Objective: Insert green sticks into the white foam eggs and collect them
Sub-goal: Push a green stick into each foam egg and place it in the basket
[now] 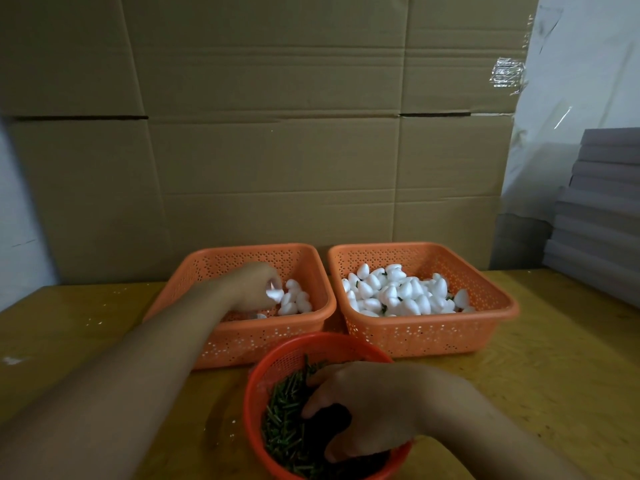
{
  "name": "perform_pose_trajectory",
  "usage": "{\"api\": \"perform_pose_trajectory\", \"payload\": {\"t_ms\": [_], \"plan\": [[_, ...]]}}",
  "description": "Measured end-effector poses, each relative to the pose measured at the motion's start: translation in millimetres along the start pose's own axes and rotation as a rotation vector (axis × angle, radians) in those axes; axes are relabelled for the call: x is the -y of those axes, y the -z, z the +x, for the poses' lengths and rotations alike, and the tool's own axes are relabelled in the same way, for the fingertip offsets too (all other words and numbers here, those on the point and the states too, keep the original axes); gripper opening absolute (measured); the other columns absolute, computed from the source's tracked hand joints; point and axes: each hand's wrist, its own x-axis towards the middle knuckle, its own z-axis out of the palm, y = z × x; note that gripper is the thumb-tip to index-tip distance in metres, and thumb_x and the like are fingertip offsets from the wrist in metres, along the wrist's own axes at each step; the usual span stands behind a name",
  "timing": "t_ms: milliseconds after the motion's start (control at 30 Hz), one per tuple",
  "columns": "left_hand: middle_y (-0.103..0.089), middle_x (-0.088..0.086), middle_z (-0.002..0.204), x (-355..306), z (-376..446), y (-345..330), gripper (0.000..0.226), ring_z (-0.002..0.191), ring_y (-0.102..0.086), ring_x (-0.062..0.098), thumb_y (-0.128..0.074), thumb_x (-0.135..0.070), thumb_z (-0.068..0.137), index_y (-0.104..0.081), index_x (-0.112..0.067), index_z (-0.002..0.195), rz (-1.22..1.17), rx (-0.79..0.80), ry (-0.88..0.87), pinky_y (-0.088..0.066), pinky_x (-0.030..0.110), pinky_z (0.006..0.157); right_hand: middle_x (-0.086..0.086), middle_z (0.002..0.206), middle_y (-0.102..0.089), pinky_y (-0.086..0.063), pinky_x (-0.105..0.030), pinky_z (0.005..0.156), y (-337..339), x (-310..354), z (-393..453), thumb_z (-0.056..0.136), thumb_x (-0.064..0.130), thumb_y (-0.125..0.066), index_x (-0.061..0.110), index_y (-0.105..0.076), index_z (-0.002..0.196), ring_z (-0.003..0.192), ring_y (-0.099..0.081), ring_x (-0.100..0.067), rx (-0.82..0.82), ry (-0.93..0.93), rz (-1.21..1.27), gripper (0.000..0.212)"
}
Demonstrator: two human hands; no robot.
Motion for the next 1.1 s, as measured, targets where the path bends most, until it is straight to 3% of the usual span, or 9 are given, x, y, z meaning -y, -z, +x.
{"api": "perform_pose_trajectory", "payload": {"t_ms": [33,67,167,233,367,500,700,933,1100], "plan": [[-0.067,-0.006,0.108,-2,-2,4,0.025,0.074,-0.061,0.002,-0.064,-0.027,0.095,-0.065,-0.024,0.119,-0.084,-0.074,0.011,-0.047,0.011,0.054,0.001,0.156,-0.036,-0.03,-0.031,0.111,0,0,0,0.092,0.036,-0.067,0.029,-0.052,0.143,0.142,-0.034,-0.019,0.001,0.001,-0.001,0.054],[-0.069,-0.006,0.102,-4,-5,8,0.023,0.07,-0.061,0.002,-0.063,-0.028,0.095,-0.065,-0.027,0.118,-0.178,-0.141,0.015,-0.048,0.012,0.053,0.001,0.155,-0.036,-0.031,-0.032,0.111,0,0,0,0.092,0.036,-0.067,0.029,-0.052,0.143,0.142,-0.035,-0.02,0.003,0.003,-0.003,0.054],[-0.075,-0.007,0.095,-9,-19,18,0.015,0.089,-0.072,0.013,-0.064,-0.032,0.094,-0.068,-0.035,0.108,-0.427,-0.332,-0.015,-0.059,0.034,0.078,0.001,0.155,-0.037,-0.031,-0.033,0.111,0,0,0,0.092,0.036,-0.066,0.03,-0.052,0.143,0.141,-0.035,-0.02,0.014,0.002,-0.004,0.053],[-0.074,-0.017,0.096,-12,-32,22,0.01,0.092,-0.069,0.0,-0.069,-0.033,0.093,-0.07,-0.038,0.102,-0.566,-0.416,-0.07,-0.055,0.026,0.081,0.002,0.154,-0.038,-0.032,-0.033,0.111,-1,-2,0,0.093,0.037,-0.065,0.03,-0.053,0.142,0.14,-0.036,-0.019,0.012,0.004,-0.001,0.051],[-0.077,-0.002,0.097,-21,-70,21,0.016,0.082,-0.074,0.014,-0.077,-0.035,0.086,-0.075,-0.031,0.101,-1.093,-0.257,-0.133,-0.059,0.026,0.067,0.005,0.142,-0.053,-0.04,-0.032,0.108,-4,-4,3,0.097,0.029,-0.058,0.028,-0.063,0.132,0.129,-0.049,-0.014,-0.079,0.019,0.023,0.035],[-0.073,0.003,0.093,-23,-94,16,0.03,0.076,-0.069,0.014,-0.079,-0.039,0.076,-0.078,-0.02,0.1,-1.387,-0.068,-0.155,-0.057,0.025,0.063,0.009,0.13,-0.064,-0.045,-0.027,0.102,-7,-8,8,0.096,0.016,-0.057,0.028,-0.069,0.123,0.119,-0.056,-0.009,-0.233,-0.011,0.069,0.032],[-0.072,0.012,0.095,-24,-102,5,0.04,0.07,-0.067,0.014,-0.073,-0.037,0.083,-0.072,-0.012,0.114,-1.606,0.048,-0.044,-0.056,0.026,0.058,0.012,0.128,-0.065,-0.045,-0.021,0.1,-13,-15,15,0.091,0.017,-0.063,0.03,-0.065,0.126,0.117,-0.057,-0.004,-0.333,-0.041,0.085,0.037],[-0.072,0.012,0.095,-28,-108,4,0.04,0.071,-0.067,0.013,-0.075,-0.041,0.081,-0.077,-0.012,0.108,-1.601,0.083,-0.051,-0.057,0.026,0.06,0.016,0.121,-0.066,-0.048,-0.028,0.098,-15,-20,17,0.09,0.022,-0.065,0.029,-0.07,0.117,0.111,-0.059,-0.002,-0.32,-0.036,0.091,0.028],[-0.074,0.011,0.1,-31,-112,3,0.036,0.083,-0.07,0.017,-0.092,-0.033,0.067,-0.079,-0.02,0.098,-1.521,-0.008,-0.124,-0.058,0.026,0.071,0.014,0.121,-0.067,-0.046,-0.024,0.098,-15,-21,17,0.09,0.021,-0.064,0.028,-0.071,0.117,0.112,-0.059,-0.003,-0.321,-0.024,0.09,0.029]]}}
